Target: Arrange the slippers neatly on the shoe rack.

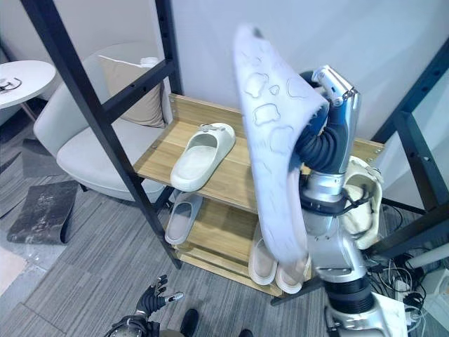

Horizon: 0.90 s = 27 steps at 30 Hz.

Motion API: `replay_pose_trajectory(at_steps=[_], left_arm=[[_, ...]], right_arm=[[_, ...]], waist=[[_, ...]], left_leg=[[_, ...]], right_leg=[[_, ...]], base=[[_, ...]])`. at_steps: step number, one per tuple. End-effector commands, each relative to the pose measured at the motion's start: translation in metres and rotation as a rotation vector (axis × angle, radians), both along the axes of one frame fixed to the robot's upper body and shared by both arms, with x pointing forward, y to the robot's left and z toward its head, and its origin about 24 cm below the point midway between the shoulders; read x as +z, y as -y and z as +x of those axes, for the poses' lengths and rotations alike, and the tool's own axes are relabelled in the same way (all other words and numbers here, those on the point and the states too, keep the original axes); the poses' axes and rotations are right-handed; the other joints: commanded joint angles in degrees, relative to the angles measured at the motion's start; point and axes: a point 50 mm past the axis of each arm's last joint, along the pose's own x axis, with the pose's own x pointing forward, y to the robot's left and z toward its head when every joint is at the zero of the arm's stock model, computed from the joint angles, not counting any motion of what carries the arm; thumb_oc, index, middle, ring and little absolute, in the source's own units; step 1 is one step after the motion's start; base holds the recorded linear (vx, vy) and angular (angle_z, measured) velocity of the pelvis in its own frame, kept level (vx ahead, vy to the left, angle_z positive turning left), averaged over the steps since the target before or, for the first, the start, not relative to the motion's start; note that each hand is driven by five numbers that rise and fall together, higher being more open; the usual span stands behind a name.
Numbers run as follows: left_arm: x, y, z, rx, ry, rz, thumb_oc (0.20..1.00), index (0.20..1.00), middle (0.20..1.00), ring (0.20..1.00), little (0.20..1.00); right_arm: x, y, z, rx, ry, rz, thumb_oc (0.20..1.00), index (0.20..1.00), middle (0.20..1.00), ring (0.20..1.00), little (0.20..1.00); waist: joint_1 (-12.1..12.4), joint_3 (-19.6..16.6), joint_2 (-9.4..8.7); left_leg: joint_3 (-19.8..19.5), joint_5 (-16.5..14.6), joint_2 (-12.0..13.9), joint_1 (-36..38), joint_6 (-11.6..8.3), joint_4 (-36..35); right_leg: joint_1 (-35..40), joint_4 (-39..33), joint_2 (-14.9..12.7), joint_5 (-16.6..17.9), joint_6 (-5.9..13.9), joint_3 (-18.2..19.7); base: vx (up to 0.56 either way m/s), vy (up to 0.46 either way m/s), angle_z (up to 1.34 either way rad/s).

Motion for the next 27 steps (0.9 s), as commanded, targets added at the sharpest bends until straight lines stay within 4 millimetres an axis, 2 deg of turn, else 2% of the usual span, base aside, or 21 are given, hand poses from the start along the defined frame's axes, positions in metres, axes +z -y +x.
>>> replay_pose_trajectory(at_steps=[1, 6, 8, 9, 10, 13, 14, 16, 17, 18, 20, 21, 22, 23, 24, 25, 26, 27], left_arm=[[0.004, 0.001, 0.013, -0.009, 0.037, 0.019, 1.000, 1.000, 1.000, 1.000, 1.000], [0.001, -0.001, 0.012, 0.035, 0.021, 0.015, 1.000, 1.000, 1.000, 1.000, 1.000], [-0.002, -0.002, 0.011, 0.056, 0.003, 0.026, 1.000, 1.000, 1.000, 1.000, 1.000], [-0.001, -0.003, 0.014, 0.064, 0.014, 0.027, 1.000, 1.000, 1.000, 1.000, 1.000], [-0.001, -0.003, 0.014, 0.065, 0.014, 0.027, 1.000, 1.000, 1.000, 1.000, 1.000], [0.001, -0.006, 0.017, 0.074, 0.034, 0.033, 1.000, 1.000, 1.000, 1.000, 1.000], [0.001, -0.007, 0.017, 0.077, 0.036, 0.037, 1.000, 1.000, 1.000, 1.000, 1.000], [0.001, -0.009, 0.017, 0.083, 0.039, 0.042, 1.000, 1.000, 1.000, 1.000, 1.000], [0.001, -0.010, 0.018, 0.086, 0.045, 0.045, 1.000, 1.000, 1.000, 1.000, 1.000], [0.001, -0.009, 0.018, 0.085, 0.045, 0.045, 1.000, 1.000, 1.000, 1.000, 1.000], [0.001, -0.010, 0.017, 0.094, 0.050, 0.046, 1.000, 1.000, 1.000, 1.000, 1.000], [0.000, -0.010, 0.017, 0.096, 0.048, 0.045, 1.000, 1.000, 1.000, 1.000, 1.000], [-0.001, -0.008, 0.017, 0.092, 0.048, 0.041, 1.000, 1.000, 1.000, 1.000, 1.000], [0.003, -0.009, 0.024, 0.118, 0.076, 0.036, 1.000, 1.000, 1.000, 1.000, 1.000], [0.003, -0.009, 0.025, 0.118, 0.076, 0.035, 1.000, 1.000, 1.000, 1.000, 1.000], [0.003, -0.006, 0.027, 0.126, 0.074, 0.027, 1.000, 1.000, 1.000, 1.000, 1.000], [0.004, 0.005, 0.037, 0.117, 0.084, -0.011, 1.000, 1.000, 1.000, 1.000, 1.000], [0.001, 0.005, 0.029, 0.073, 0.073, 0.008, 1.000, 1.000, 1.000, 1.000, 1.000]], right_arm=[[0.020, -0.014, -0.017, 0.348, 0.071, 0.030, 0.200, 0.200, 0.200, 0.200, 0.200], [0.002, -0.066, -0.022, 0.924, -0.140, 0.062, 0.200, 0.200, 0.200, 0.200, 0.200], [-0.004, -0.086, -0.024, 1.063, -0.203, 0.051, 0.200, 0.200, 0.200, 0.200, 0.200], [-0.011, -0.096, -0.024, 1.108, -0.249, 0.015, 0.200, 0.200, 0.200, 0.200, 0.200], [-0.011, -0.097, -0.024, 1.109, -0.249, 0.015, 0.200, 0.200, 0.200, 0.200, 0.200], [-0.030, -0.114, -0.022, 1.166, -0.359, -0.029, 0.200, 0.200, 0.200, 0.200, 0.200], [-0.042, -0.123, -0.022, 1.161, -0.411, -0.087, 0.200, 0.200, 0.200, 0.200, 0.200], [-0.056, -0.127, -0.020, 1.121, -0.463, -0.152, 0.200, 0.200, 0.200, 0.200, 0.200], [-0.069, -0.131, -0.016, 1.050, -0.503, -0.242, 0.200, 0.200, 0.200, 0.200, 0.200], [-0.069, -0.131, -0.015, 1.049, -0.502, -0.242, 0.200, 0.200, 0.200, 0.200, 0.200], [-0.110, -0.131, -0.008, 0.839, -0.605, -0.449, 0.200, 0.200, 0.200, 0.200, 0.200], [-0.115, -0.130, -0.007, 0.798, -0.612, -0.478, 0.200, 0.200, 0.200, 0.200, 0.200], [-0.129, -0.128, -0.001, 0.696, -0.634, -0.568, 0.200, 0.200, 0.200, 0.200, 0.200], [-0.136, -0.125, -0.003, 0.662, -0.640, -0.616, 0.200, 0.200, 0.200, 0.200, 0.200], [-0.136, -0.125, -0.003, 0.661, -0.639, -0.617, 0.200, 0.200, 0.200, 0.200, 0.200], [-0.147, -0.120, 0.002, 0.578, -0.659, -0.678, 0.200, 0.200, 0.200, 0.200, 0.200], [-0.163, -0.111, 0.023, 0.329, -0.635, -0.807, 0.200, 0.200, 0.200, 0.200, 0.200], [-0.171, -0.098, 0.036, 0.213, -0.654, -0.821, 0.200, 0.200, 0.200, 0.200, 0.200]], waist=[[0.9, 0.1, -1.49], [2.0, 0.7, -1.20], [2.9, 1.1, -1.16], [3.6, 1.2, -1.25], [3.5, 1.2, -1.26], [4.6, 1.7, -1.27], [5.3, 2.2, -1.27], [5.5, 2.3, -1.29], [5.9, 2.7, -1.29], [5.8, 2.6, -1.30], [6.2, 3.5, -1.10], [5.9, 3.6, -1.08], [6.2, 4.1, -1.01], [5.6, 4.5, -1.05], [5.5, 4.4, -1.02], [5.5, 4.8, -1.15], [6.2, 6.9, -0.72], [7.1, 8.1, -0.16]], left_leg=[[0.6, -4.8, -1.4, 3.6, -0.42, -0.3], [0.0, -4.6, -1.4, 3.4, -0.89, -0.3], [-0.9, -4.2, -1.4, 3.0, -1.10, -0.2], [-1.9, -3.7, -1.6, 2.3, -1.21, -0.3], [-2.0, -3.7, -1.6, 2.3, -1.21, -0.3], [-3.7, -3.1, -2.0, 1.4, -1.59, -0.2], [-4.1, -3.3, -2.0, 1.4, -1.83, -0.1], [-4.8, -2.8, -2.3, 0.8, -1.85, 0.0], [-5.0, -3.0, -2.2, 0.9, -2.01, 0.0], [-5.1, -2.8, -2.3, 0.7, -1.93, 0.0], [-5.4, -2.9, -2.3, 0.6, -2.22, 0.2], [-5.7, -2.5, -2.5, 0.1, -2.13, 0.1], [-5.8, -2.9, -2.4, 0.1, -2.30, 0.3], [-5.9, -2.5, -2.4, -0.3, -2.18, 0.3], [-5.9, -2.5, -2.4, -0.3, -2.18, 0.3], [-5.8, -2.9, -2.2, -0.3, -2.27, 0.4], [-6.6, -2.8, -2.7, -2.0, -2.34, 1.8], [-7.5, -2.5, -3.2, -3.1, -2.43, 2.5]], right_leg=[[4.0, 0.0, -0.4, -4.8, 2.04, 0.7], [4.0, 0.0, -0.3, -4.6, 1.63, -0.3], [4.0, 0.0, -0.3, -4.5, 1.44, -1.2], [3.8, 0.0, -0.5, -4.4, 1.45, -2.2], [3.8, 0.0, -0.5, -4.4, 1.45, -2.3], [3.9, 0.1, -0.6, -4.4, 1.32, -4.3], [4.1, 0.1, -0.6, -4.5, 1.25, -4.8], [4.0, 0.1, -0.7, -4.4, 1.35, -5.9], [4.1, 0.2, -0.6, -4.6, 1.33, -6.1], [4.0, 0.2, -0.7, -4.4, 1.40, -6.2], [3.9, 0.4, -0.6, -4.8, 1.42, -6.6], [3.6, 0.5, -0.7, -4.6, 1.50, -7.0], [3.6, 0.7, -0.6, -5.0, 1.38, -6.9], [3.1, 0.9, -0.6, -4.9, 1.49, -6.9], [3.0, 0.9, -0.6, -4.9, 1.49, -6.9], [3.0, 1.1, -0.5, -5.4, 1.39, -6.8], [1.7, 2.3, -0.5, -6.2, 1.14, -7.9], [0.9, 2.8, -0.7, -6.4, 1.03, -8.5]], base=[[-0.04, 0.002, 0.00], [-0.05, -0.006, 0.01], [-0.06, -0.007, 0.03], [-0.05, -0.008, 0.12], [-0.06, -0.009, 0.34], [-0.04, -0.008, 0.41], [-0.03, -0.009, 0.34], [-0.03, 0.001, 0.31], [-0.02, 0.010, 0.28], [-0.02, -0.004, 0.21], [-0.03, 0.006, 0.14], [-0.03, -0.006, 0.05], [-0.04, 0.003, 0.05], [0.00, 0.000, 0.00], [-0.02, -0.017, 0.06], [-0.07, -0.057, 0.05], [-0.13, -0.063, 0.05], [-0.24, -0.050, 0.04]])
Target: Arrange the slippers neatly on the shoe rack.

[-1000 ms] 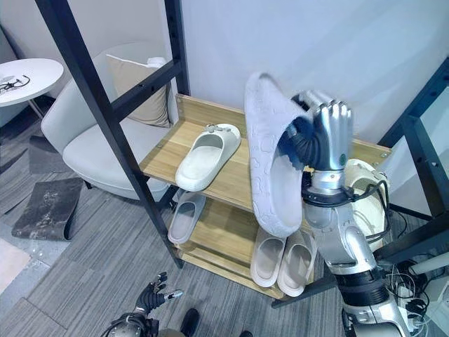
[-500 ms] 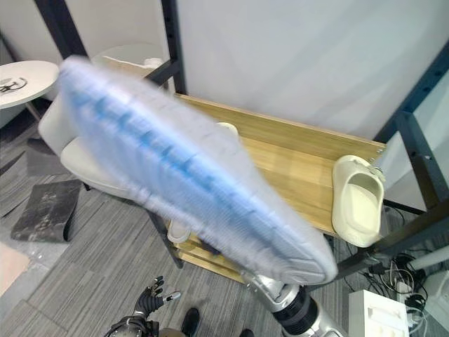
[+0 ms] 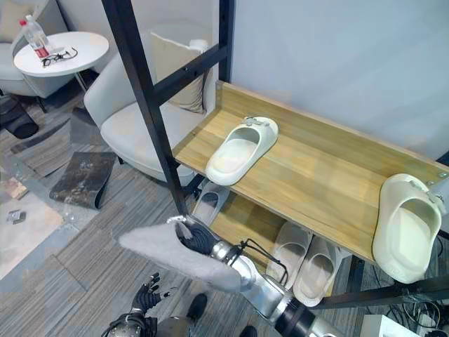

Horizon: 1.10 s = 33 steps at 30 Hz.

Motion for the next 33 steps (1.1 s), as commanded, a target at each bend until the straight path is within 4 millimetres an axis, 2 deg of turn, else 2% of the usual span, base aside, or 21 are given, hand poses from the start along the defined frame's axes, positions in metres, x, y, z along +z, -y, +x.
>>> replay_pose_trajectory(at_steps=[1, 5, 7, 8, 10, 11, 12, 13, 14, 17, 20, 23, 26, 33], left_arm=[[0.000, 0.014, 0.010, -0.126, 0.035, 0.070, 1.000, 1.000, 1.000, 1.000, 1.000], [0.021, 0.019, 0.044, -0.073, 0.178, 0.016, 1.000, 1.000, 1.000, 1.000, 1.000], [0.048, 0.025, 0.060, -0.078, 0.328, -0.068, 1.000, 1.000, 1.000, 1.000, 1.000], [0.048, 0.024, 0.060, -0.079, 0.329, -0.068, 1.000, 1.000, 1.000, 1.000, 1.000], [0.054, 0.027, 0.063, -0.095, 0.356, -0.106, 1.000, 1.000, 1.000, 1.000, 1.000], [0.063, 0.029, 0.067, -0.116, 0.396, -0.129, 1.000, 1.000, 1.000, 1.000, 1.000], [0.063, 0.029, 0.067, -0.117, 0.396, -0.129, 1.000, 1.000, 1.000, 1.000, 1.000], [0.072, 0.029, 0.073, -0.124, 0.440, -0.156, 1.000, 1.000, 1.000, 1.000, 1.000], [0.073, 0.029, 0.073, -0.124, 0.440, -0.156, 1.000, 1.000, 1.000, 1.000, 1.000], [0.083, 0.029, 0.078, -0.139, 0.487, -0.173, 1.000, 1.000, 1.000, 1.000, 1.000], [0.092, 0.031, 0.082, -0.170, 0.524, -0.189, 1.000, 1.000, 1.000, 1.000, 1.000], [0.094, 0.031, 0.081, -0.193, 0.530, -0.200, 1.000, 1.000, 1.000, 1.000, 1.000], [0.095, 0.032, 0.082, -0.203, 0.530, -0.204, 1.000, 1.000, 1.000, 1.000, 1.000], [0.101, 0.036, 0.087, -0.216, 0.554, -0.215, 1.000, 1.000, 1.000, 1.000, 1.000]], right_arm=[[0.039, 0.006, 0.038, -0.157, 0.435, -0.100, 0.200, 0.200, 0.200, 0.200, 0.200], [0.052, 0.033, 0.064, -0.346, 0.594, -0.179, 0.200, 0.200, 0.200, 0.200, 0.200], [0.082, 0.060, 0.089, -0.514, 0.785, -0.273, 0.200, 0.200, 0.200, 0.200, 0.200], [0.082, 0.060, 0.089, -0.514, 0.786, -0.273, 0.200, 0.200, 0.200, 0.200, 0.200], [0.100, 0.073, 0.097, -0.582, 0.866, -0.296, 0.200, 0.200, 0.200, 0.200, 0.200], [0.117, 0.088, 0.104, -0.667, 0.952, -0.309, 0.200, 0.200, 0.200, 0.200, 0.200], [0.117, 0.088, 0.104, -0.668, 0.953, -0.309, 0.200, 0.200, 0.200, 0.200, 0.200], [0.134, 0.101, 0.111, -0.737, 1.031, -0.337, 0.200, 0.200, 0.200, 0.200, 0.200], [0.135, 0.100, 0.111, -0.737, 1.031, -0.337, 0.200, 0.200, 0.200, 0.200, 0.200], [0.157, 0.122, 0.119, -0.839, 1.123, -0.389, 0.200, 0.200, 0.200, 0.200, 0.200], [0.172, 0.148, 0.130, -0.918, 1.159, -0.505, 0.200, 0.200, 0.200, 0.200, 0.200], [0.178, 0.166, 0.140, -0.964, 1.131, -0.593, 0.200, 0.200, 0.200, 0.200, 0.200], [0.172, 0.170, 0.146, -0.970, 1.089, -0.646, 0.200, 0.200, 0.200, 0.200, 0.200], [0.160, 0.160, 0.164, -0.956, 0.991, -0.754, 0.200, 0.200, 0.200, 0.200, 0.200]], waist=[[2.2, 5.9, -0.44], [0.9, 11.1, 1.58], [0.2, 13.1, 3.20], [0.3, 13.0, 3.14], [-0.2, 13.1, 3.55], [-0.6, 13.2, 3.92], [-0.5, 13.1, 3.88], [-0.8, 13.1, 4.30], [-0.7, 13.0, 4.24], [-1.0, 13.1, 4.52], [-1.1, 12.3, 4.39], [-0.8, 11.8, 4.44], [-0.7, 11.5, 4.39], [0.1, 11.1, 4.68]], left_leg=[[-1.5, -3.1, -2.3, -1.2, -0.80, 2.9], [-0.7, -2.7, -2.4, -7.7, -0.57, 7.2], [1.2, -4.0, -2.8, -13.7, 0.62, 12.7], [1.3, -4.1, -2.9, -14.0, 0.64, 13.0], [1.9, -4.8, -3.0, -16.4, 0.95, 15.2], [2.5, -5.7, -3.3, -18.8, 1.20, 17.5], [2.5, -5.8, -3.3, -19.0, 1.21, 17.6], [3.1, -6.5, -3.7, -21.1, 1.49, 19.5], [3.2, -6.6, -3.7, -21.3, 1.50, 19.7], [3.8, -8.2, -4.2, -25.7, 1.97, 24.0], [4.5, -12.0, -4.8, -30.1, 2.23, 30.1], [4.8, -13.8, -5.1, -34.5, 2.52, 35.5], [5.1, -14.5, -5.4, -36.5, 2.54, 37.6], [5.5, -16.7, -6.8, -41.4, 3.74, 43.9]], right_leg=[[-0.9, 3.5, -0.7, -5.8, 0.49, -1.7], [-9.0, 9.6, -2.5, -5.9, 0.21, -0.7], [-15.9, 15.9, -4.5, -6.4, 0.04, 1.9], [-16.2, 16.1, -4.6, -6.4, 0.04, 2.0], [-18.9, 18.6, -5.4, -7.0, -0.05, 3.0], [-21.5, 21.2, -6.3, -7.6, -0.09, 3.9], [-21.8, 21.4, -6.3, -7.7, -0.09, 4.0], [-24.7, 24.3, -7.1, -8.3, -0.08, 5.1], [-24.9, 24.5, -7.2, -8.4, -0.08, 5.2], [-29.6, 29.6, -8.4, -9.8, -0.10, 6.6], [-34.2, 36.2, -9.4, -13.6, 0.16, 8.4], [-38.8, 42.2, -10.5, -15.9, -0.47, 9.1], [-40.8, 44.7, -10.9, -17.1, -0.73, 9.4], [-46.3, 51.0, -11.8, -19.1, -1.49, 11.0]], base=[[-0.25, -0.021, 0.17], [-0.28, 0.044, 0.63], [-0.23, 0.147, -0.57], [-0.12, 0.101, -0.40], [-0.09, 0.078, -0.14], [-0.08, 0.068, -0.08], [-0.11, 0.104, -0.06], [-0.06, 0.058, -0.04], [-0.09, 0.079, -0.04], [-0.07, 0.060, -0.04], [0.04, 0.020, -0.01], [-0.02, 0.038, 0.06], [0.00, 0.007, -0.04], [0.00, 0.034, -0.01]])
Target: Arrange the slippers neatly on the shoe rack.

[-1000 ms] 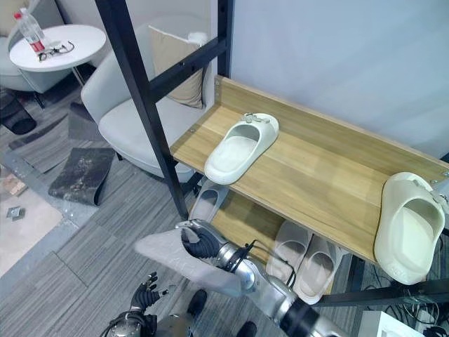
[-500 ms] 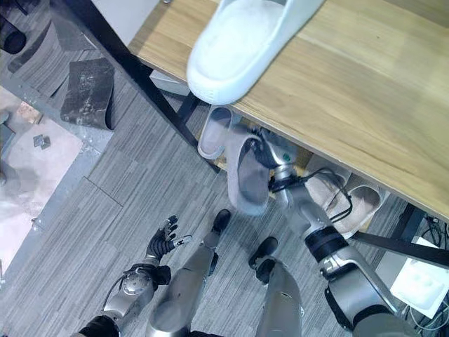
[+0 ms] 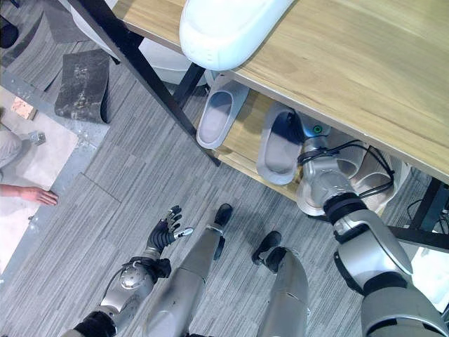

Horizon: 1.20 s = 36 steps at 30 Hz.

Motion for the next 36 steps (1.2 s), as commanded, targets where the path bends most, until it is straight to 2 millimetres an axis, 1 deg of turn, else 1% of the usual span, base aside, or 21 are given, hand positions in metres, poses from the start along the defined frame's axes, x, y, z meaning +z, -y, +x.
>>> replay_pose_trajectory(at_steps=[1, 4, 5, 9, 12, 13, 14, 15, 16, 18, 19, 21, 23, 24, 28, 29, 30, 31, 32, 36], left_arm=[[0.006, 0.006, -0.005, -0.011, 0.042, -0.055, 1.000, 1.000, 1.000, 1.000, 1.000], [0.010, 0.006, -0.003, -0.011, 0.058, -0.062, 1.000, 1.000, 1.000, 1.000, 1.000], [0.011, 0.006, -0.003, -0.010, 0.058, -0.062, 1.000, 1.000, 1.000, 1.000, 1.000], [0.014, 0.004, -0.005, -0.018, 0.071, -0.060, 1.000, 1.000, 1.000, 1.000, 1.000], [0.014, 0.003, -0.007, -0.028, 0.064, -0.059, 1.000, 1.000, 1.000, 1.000, 1.000], [0.014, 0.003, -0.007, -0.034, 0.063, -0.061, 1.000, 1.000, 1.000, 1.000, 1.000], [0.015, 0.004, -0.006, -0.037, 0.066, -0.060, 1.000, 1.000, 1.000, 1.000, 1.000], [0.016, 0.004, -0.006, -0.042, 0.064, -0.060, 1.000, 1.000, 1.000, 1.000, 1.000], [0.016, 0.004, -0.006, -0.042, 0.064, -0.060, 1.000, 1.000, 1.000, 1.000, 1.000], [0.019, 0.005, -0.005, -0.056, 0.071, -0.066, 1.000, 1.000, 1.000, 1.000, 1.000], [0.019, 0.005, -0.004, -0.055, 0.072, -0.065, 1.000, 1.000, 1.000, 1.000, 1.000], [0.022, 0.006, -0.003, -0.056, 0.082, -0.069, 1.000, 1.000, 1.000, 1.000, 1.000], [0.023, 0.008, 0.000, -0.055, 0.092, -0.068, 1.000, 1.000, 1.000, 1.000, 1.000], [0.024, 0.008, 0.000, -0.055, 0.092, -0.068, 1.000, 1.000, 1.000, 1.000, 1.000], [0.025, 0.009, 0.003, -0.042, 0.096, -0.072, 1.000, 1.000, 1.000, 1.000, 1.000], [0.025, 0.009, 0.003, -0.042, 0.096, -0.072, 1.000, 1.000, 1.000, 1.000, 1.000], [0.024, 0.008, 0.004, -0.024, 0.090, -0.072, 1.000, 1.000, 1.000, 1.000, 1.000], [0.023, 0.008, 0.005, -0.019, 0.086, -0.066, 1.000, 1.000, 1.000, 1.000, 1.000], [0.021, 0.007, 0.006, -0.013, 0.078, -0.058, 1.000, 1.000, 1.000, 1.000, 1.000], [0.012, 0.005, 0.004, 0.010, 0.041, -0.037, 1.000, 1.000, 1.000, 1.000, 1.000]], right_arm=[[0.019, -0.001, 0.006, -0.013, 0.046, -0.019, 0.200, 0.200, 0.200, 0.200, 0.200], [0.021, -0.003, 0.012, -0.047, 0.019, -0.032, 0.200, 0.200, 0.200, 0.200, 0.200], [0.021, -0.004, 0.012, -0.047, 0.019, -0.032, 0.200, 0.200, 0.200, 0.200, 0.200], [0.026, 0.013, 0.015, -0.144, 0.018, -0.041, 0.200, 0.200, 0.200, 0.200, 0.200], [0.025, 0.031, 0.014, -0.235, -0.013, -0.050, 0.200, 0.200, 0.200, 0.200, 0.200], [0.026, 0.042, 0.013, -0.293, -0.042, -0.073, 0.793, 0.793, 0.793, 0.793, 0.793], [0.027, 0.046, 0.012, -0.313, -0.037, -0.072, 1.000, 1.000, 1.000, 1.000, 1.000], [0.027, 0.054, 0.011, -0.354, -0.058, -0.091, 1.000, 1.000, 1.000, 1.000, 1.000], [0.028, 0.053, 0.011, -0.354, -0.058, -0.091, 1.000, 1.000, 1.000, 1.000, 1.000], [0.029, 0.064, 0.009, -0.415, -0.078, -0.087, 1.000, 1.000, 1.000, 1.000, 1.000], [0.033, 0.066, 0.009, -0.423, -0.073, -0.092, 1.000, 1.000, 1.000, 1.000, 1.000], [0.033, 0.066, 0.009, -0.415, -0.066, -0.054, 1.000, 1.000, 1.000, 1.000, 1.000], [0.033, 0.059, 0.010, -0.382, -0.048, -0.010, 1.000, 1.000, 1.000, 1.000, 1.000], [0.033, 0.059, 0.010, -0.382, -0.048, -0.009, 1.000, 1.000, 1.000, 1.000, 1.000], [0.041, 0.044, 0.014, -0.301, 0.017, 0.157, 1.000, 1.000, 1.000, 1.000, 1.000], [0.041, 0.044, 0.014, -0.301, 0.017, 0.157, 1.000, 1.000, 1.000, 1.000, 1.000], [0.042, 0.033, 0.015, -0.238, 0.046, 0.267, 1.000, 1.000, 1.000, 1.000, 1.000], [0.043, 0.026, 0.016, -0.204, 0.070, 0.328, 1.000, 1.000, 1.000, 1.000, 1.000], [0.043, 0.023, 0.016, -0.188, 0.075, 0.341, 1.000, 1.000, 1.000, 1.000, 1.000], [0.049, -0.005, 0.016, -0.048, 0.135, 0.451, 1.000, 1.000, 1.000, 1.000, 1.000]], waist=[[0.8, -2.6, 0.39], [1.8, -2.4, 0.79], [1.8, -2.4, 0.76], [3.1, -2.3, 1.49], [3.7, -2.4, 1.75], [4.0, -2.3, 1.84], [4.0, -2.3, 1.96], [4.1, -2.3, 2.04], [4.1, -2.3, 2.05], [4.2, -2.2, 2.28], [4.2, -2.3, 2.26], [3.9, -2.2, 2.32], [3.6, -2.0, 2.04], [3.6, -2.0, 2.03], [2.6, -1.9, 1.55], [2.6, -1.9, 1.55], [1.9, -1.7, 1.27], [1.6, -1.6, 1.22], [1.3, -1.5, 1.15], [0.0, -1.6, 0.59]], left_leg=[[1.9, -7.4, -0.6, -1.3, 2.30, 5.8], [2.0, -8.0, -1.5, -3.5, 2.80, 8.0], [2.1, -8.1, -1.6, -3.6, 2.80, 8.1], [1.6, -8.0, -2.5, -5.7, 3.08, 9.1], [1.2, -7.9, -2.8, -6.3, 2.95, 9.3], [0.9, -7.9, -3.0, -6.5, 2.89, 9.3], [0.8, -7.9, -3.1, -6.6, 2.87, 9.3], [0.6, -7.8, -3.2, -6.8, 2.84, 9.2], [0.5, -7.8, -3.2, -6.8, 2.84, 9.2], [0.4, -7.7, -3.4, -7.2, 2.87, 9.3], [0.4, -7.7, -3.4, -7.2, 2.84, 9.2], [0.6, -7.8, -3.4, -7.4, 2.87, 9.2], [0.9, -7.7, -3.0, -7.0, 2.88, 8.9], [0.9, -7.7, -3.0, -7.0, 2.88, 8.9], [1.4, -7.3, -2.7, -5.7, 2.88, 7.0], [1.4, -7.3, -2.7, -5.7, 2.88, 7.0], [1.5, -6.9, -2.6, -4.8, 2.93, 5.8], [1.6, -6.8, -2.4, -4.2, 2.91, 5.1], [1.6, -6.5, -2.3, -3.3, 2.87, 4.1], [1.7, -5.9, -1.8, 0.1, 2.82, 0.7]], right_leg=[[-1.3, -1.3, 1.9, -0.7, 4.25, 4.0], [-3.4, 0.8, 1.3, -1.4, 3.92, 4.5], [-3.5, 0.8, 1.3, -1.4, 3.92, 4.5], [-5.3, 2.1, 0.8, -2.0, 3.69, 4.6], [-6.1, 2.9, 0.3, -2.5, 3.61, 4.6], [-6.1, 3.0, 0.1, -2.7, 3.66, 4.5], [-6.2, 3.2, -0.1, -2.7, 3.64, 4.4], [-6.4, 3.4, -0.3, -2.9, 3.55, 4.4], [-6.4, 3.4, -0.3, -2.9, 3.55, 4.4], [-6.6, 3.6, -0.5, -3.2, 3.40, 4.1], [-6.7, 3.6, -0.5, -3.3, 3.39, 4.1], [-7.0, 3.6, -0.4, -3.2, 3.43, 4.3], [-6.6, 2.9, 0.0, -2.9, 3.45, 4.3], [-6.5, 2.9, 0.0, -2.9, 3.45, 4.3], [-5.5, 1.0, 0.4, -1.9, 3.75, 4.4], [-5.5, 0.9, 0.4, -1.9, 3.75, 4.4], [-4.7, 0.0, 0.7, -1.3, 3.89, 4.5], [-4.2, -0.7, 0.8, -1.0, 3.95, 4.5], [-3.4, -1.5, 1.0, -0.7, 3.95, 4.6], [-0.2, -4.8, 1.7, 0.6, 4.23, 4.6]], base=[[-0.01, 0.052, -0.02], [-0.01, 0.040, 0.00], [-0.01, 0.031, 0.03], [0.00, 0.013, 0.06], [0.02, -0.002, 0.04], [0.02, -0.019, 0.12], [0.02, -0.026, 0.17], [0.01, -0.014, 0.17], [0.02, -0.021, 0.18], [0.02, -0.016, 0.18], [0.02, -0.001, 0.14], [0.03, 0.007, 0.03], [0.03, 0.001, -0.03], [0.00, 0.000, 0.00], [0.00, 0.000, 0.00], [0.00, 0.000, 0.00], [0.00, 0.000, 0.00], [0.00, 0.024, -0.04], [0.00, 0.009, -0.04], [0.03, 0.003, -0.12]])
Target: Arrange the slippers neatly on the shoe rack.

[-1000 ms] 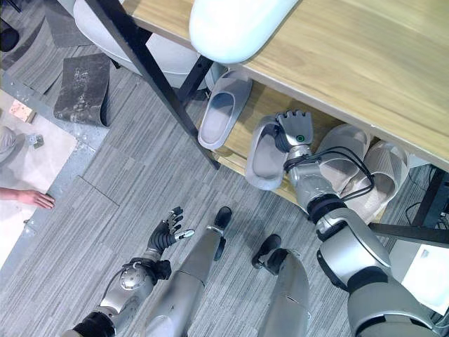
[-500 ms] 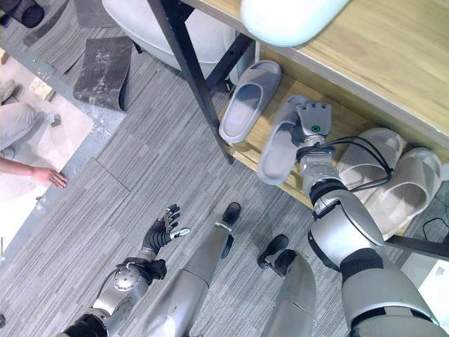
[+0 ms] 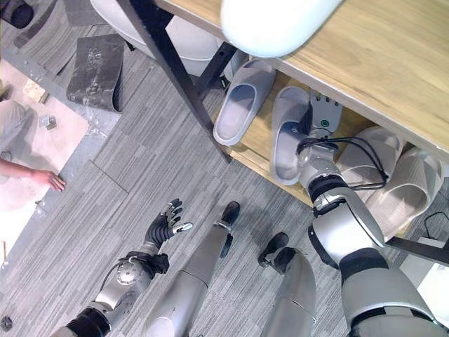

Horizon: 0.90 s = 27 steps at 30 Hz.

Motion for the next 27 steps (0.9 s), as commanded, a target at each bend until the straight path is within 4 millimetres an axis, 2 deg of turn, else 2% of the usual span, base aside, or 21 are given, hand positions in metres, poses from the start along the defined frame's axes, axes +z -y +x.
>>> replay_pose_trajectory(at_steps=[1, 4, 5, 9, 11, 12, 13, 15, 16, 17, 19, 21, 26, 27], left_arm=[[-0.005, 0.007, -0.003, 0.027, -0.009, -0.026, 1.000, 1.000, 1.000, 1.000, 1.000], [-0.008, 0.005, -0.004, 0.041, -0.021, -0.020, 1.000, 1.000, 1.000, 1.000, 1.000], [-0.008, 0.006, -0.004, 0.046, -0.022, -0.021, 1.000, 1.000, 1.000, 1.000, 1.000], [-0.009, 0.005, -0.005, 0.051, -0.029, -0.020, 1.000, 1.000, 1.000, 1.000, 1.000], [-0.010, 0.006, -0.006, 0.055, -0.036, -0.014, 1.000, 1.000, 1.000, 1.000, 1.000], [-0.010, 0.006, -0.006, 0.055, -0.036, -0.014, 1.000, 1.000, 1.000, 1.000, 1.000], [-0.010, 0.007, -0.007, 0.060, -0.036, -0.015, 1.000, 1.000, 1.000, 1.000, 1.000], [-0.010, 0.007, -0.007, 0.060, -0.035, -0.014, 1.000, 1.000, 1.000, 1.000, 1.000], [-0.011, 0.007, -0.008, 0.059, -0.040, -0.012, 1.000, 1.000, 1.000, 1.000, 1.000], [-0.012, 0.008, -0.008, 0.058, -0.045, -0.010, 1.000, 1.000, 1.000, 1.000, 1.000], [-0.013, 0.009, -0.009, 0.053, -0.056, -0.005, 1.000, 1.000, 1.000, 1.000, 1.000], [-0.013, 0.008, -0.009, 0.045, -0.056, 0.003, 1.000, 1.000, 1.000, 1.000, 1.000], [-0.014, 0.008, -0.007, 0.030, -0.068, 0.018, 1.000, 1.000, 1.000, 1.000, 1.000], [-0.013, 0.008, -0.007, 0.029, -0.067, 0.018, 1.000, 1.000, 1.000, 1.000, 1.000]], right_arm=[[0.033, -0.019, -0.006, 0.130, 0.228, 0.101, 1.000, 1.000, 1.000, 1.000, 1.000], [0.026, -0.028, -0.011, 0.180, 0.248, 0.166, 1.000, 1.000, 1.000, 1.000, 1.000], [0.018, -0.036, -0.014, 0.226, 0.253, 0.250, 1.000, 1.000, 1.000, 1.000, 1.000], [0.005, -0.041, -0.019, 0.254, 0.246, 0.347, 1.000, 1.000, 1.000, 1.000, 1.000], [-0.013, -0.046, -0.025, 0.282, 0.229, 0.429, 1.000, 1.000, 1.000, 1.000, 1.000], [-0.013, -0.046, -0.025, 0.282, 0.228, 0.429, 1.000, 1.000, 1.000, 1.000, 1.000], [-0.028, -0.050, -0.031, 0.300, 0.208, 0.516, 1.000, 1.000, 1.000, 1.000, 1.000], [-0.036, -0.050, -0.033, 0.297, 0.192, 0.541, 1.000, 1.000, 1.000, 1.000, 1.000], [-0.050, -0.051, -0.035, 0.294, 0.155, 0.647, 1.000, 1.000, 1.000, 1.000, 1.000], [-0.057, -0.052, -0.035, 0.298, 0.139, 0.707, 1.000, 1.000, 1.000, 1.000, 1.000], [-0.081, -0.056, -0.036, 0.274, 0.075, 0.945, 1.000, 1.000, 1.000, 1.000, 1.000], [-0.101, -0.053, -0.035, 0.226, 0.018, 1.092, 1.000, 1.000, 1.000, 1.000, 1.000], [-0.126, -0.057, -0.035, 0.191, -0.055, 1.412, 1.000, 1.000, 1.000, 1.000, 1.000], [-0.125, -0.056, -0.034, 0.192, -0.055, 1.413, 1.000, 1.000, 1.000, 1.000, 1.000]], waist=[[-1.0, 0.0, -0.03], [-1.6, -0.1, -0.29], [-2.1, -0.3, -0.53], [-2.6, -0.5, -0.69], [-3.3, -0.6, -0.94], [-3.3, -0.6, -0.93], [-3.7, -0.5, -1.05], [-3.9, -0.5, -1.07], [-4.0, -0.5, -1.08], [-4.1, -0.4, -1.08], [-4.0, -0.1, -0.86], [-3.6, 0.1, -0.56], [-2.4, 1.1, 0.56], [-2.4, 1.1, 0.56]], left_leg=[[1.4, -5.1, 0.7, 7.1, 2.01, -3.5], [1.4, -4.8, 1.0, 9.1, 1.86, -5.3], [1.5, -4.6, 1.4, 10.6, 1.70, -6.8], [1.5, -4.2, 1.8, 12.8, 1.49, -8.7], [1.7, -3.7, 2.4, 15.2, 1.38, -11.1], [1.7, -3.7, 2.4, 15.2, 1.38, -11.1], [1.7, -3.2, 2.8, 16.8, 1.26, -12.8], [1.7, -2.9, 2.9, 17.5, 1.16, -13.6], [1.8, -2.5, 3.1, 18.5, 1.09, -14.6], [1.7, -2.4, 3.2, 19.0, 1.06, -15.1], [1.8, -2.2, 3.3, 19.4, 1.06, -15.4], [1.8, -2.3, 3.2, 19.8, 1.17, -15.4], [1.5, -2.8, 2.9, 19.3, 1.17, -14.0], [1.5, -2.8, 2.9, 19.3, 1.17, -14.0]], right_leg=[[6.6, -9.3, 2.9, 1.1, 3.24, 1.6], [8.8, -11.5, 3.3, 1.9, 3.53, 1.4], [10.5, -13.5, 3.6, 2.5, 3.75, 1.2], [12.9, -15.8, 4.2, 3.3, 4.07, 1.0], [15.0, -18.4, 4.6, 4.2, 4.43, 0.7], [15.1, -18.4, 4.6, 4.2, 4.43, 0.7], [16.8, -20.5, 5.1, 4.8, 4.65, 0.6], [17.5, -21.4, 5.3, 5.2, 4.78, 0.6], [18.6, -22.5, 5.5, 5.5, 4.82, 0.2], [19.0, -23.1, 5.6, 5.7, 4.87, 0.2], [19.4, -23.5, 5.8, 5.8, 4.89, 0.3], [19.7, -23.6, 5.8, 5.6, 4.92, 0.3], [19.6, -22.5, 5.6, 4.8, 4.84, 0.4], [19.6, -22.5, 5.6, 4.8, 4.84, 0.4]], base=[[0.03, 0.005, -0.11], [0.06, -0.015, -0.16], [0.04, -0.017, -0.09], [0.05, -0.019, -0.12], [0.05, -0.019, -0.10], [0.05, -0.032, -0.05], [0.03, -0.023, -0.03], [0.04, -0.037, -0.08], [0.05, -0.047, -0.10], [0.03, -0.035, -0.14], [0.01, -0.021, -0.11], [0.01, -0.021, -0.08], [0.00, -0.004, -0.01], [0.00, 0.000, 0.00]])
